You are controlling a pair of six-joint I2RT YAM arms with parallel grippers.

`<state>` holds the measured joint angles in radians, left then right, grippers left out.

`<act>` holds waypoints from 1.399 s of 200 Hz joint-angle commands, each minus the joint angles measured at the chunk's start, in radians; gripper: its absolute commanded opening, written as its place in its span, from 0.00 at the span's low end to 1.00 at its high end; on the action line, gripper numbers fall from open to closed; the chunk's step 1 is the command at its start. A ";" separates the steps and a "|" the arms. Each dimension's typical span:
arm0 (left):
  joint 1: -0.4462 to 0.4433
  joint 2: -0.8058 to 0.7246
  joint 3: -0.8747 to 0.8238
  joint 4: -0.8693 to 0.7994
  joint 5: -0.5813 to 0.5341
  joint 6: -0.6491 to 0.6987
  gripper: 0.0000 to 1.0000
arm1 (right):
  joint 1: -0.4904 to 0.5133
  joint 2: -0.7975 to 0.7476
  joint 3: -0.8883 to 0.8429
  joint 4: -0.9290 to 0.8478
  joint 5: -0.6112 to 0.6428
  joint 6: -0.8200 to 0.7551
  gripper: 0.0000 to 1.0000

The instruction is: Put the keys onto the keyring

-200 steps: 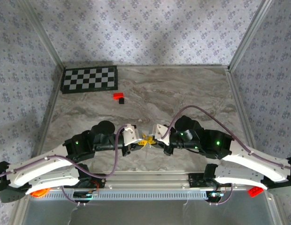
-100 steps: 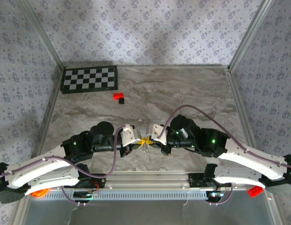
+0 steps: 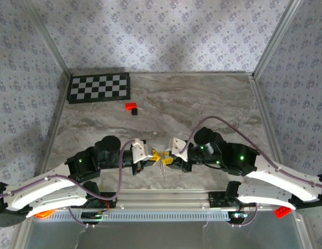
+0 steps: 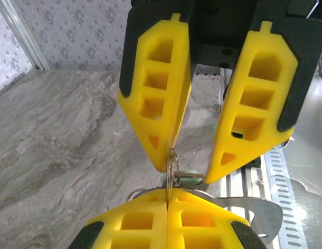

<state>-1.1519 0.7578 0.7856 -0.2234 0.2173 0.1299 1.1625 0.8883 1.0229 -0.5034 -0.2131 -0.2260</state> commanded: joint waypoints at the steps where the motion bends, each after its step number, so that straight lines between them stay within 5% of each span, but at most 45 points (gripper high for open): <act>1: 0.006 -0.026 0.018 0.099 0.047 0.000 0.00 | -0.003 -0.060 -0.026 0.030 -0.030 0.034 0.28; 92: 0.005 -0.020 0.012 0.141 0.093 -0.008 0.00 | -0.012 -0.109 -0.058 0.065 0.005 0.070 0.21; 156: 0.005 -0.012 0.013 0.136 0.102 -0.005 0.00 | -0.020 -0.103 -0.062 0.076 -0.009 0.070 0.32; 280: 0.005 -0.018 0.013 0.136 0.108 -0.004 0.00 | -0.040 -0.078 -0.067 0.110 -0.012 0.074 0.08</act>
<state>-1.1519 0.7479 0.7856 -0.1513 0.3027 0.1299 1.1297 0.8124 0.9615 -0.4217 -0.2253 -0.1646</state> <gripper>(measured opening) 0.047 0.109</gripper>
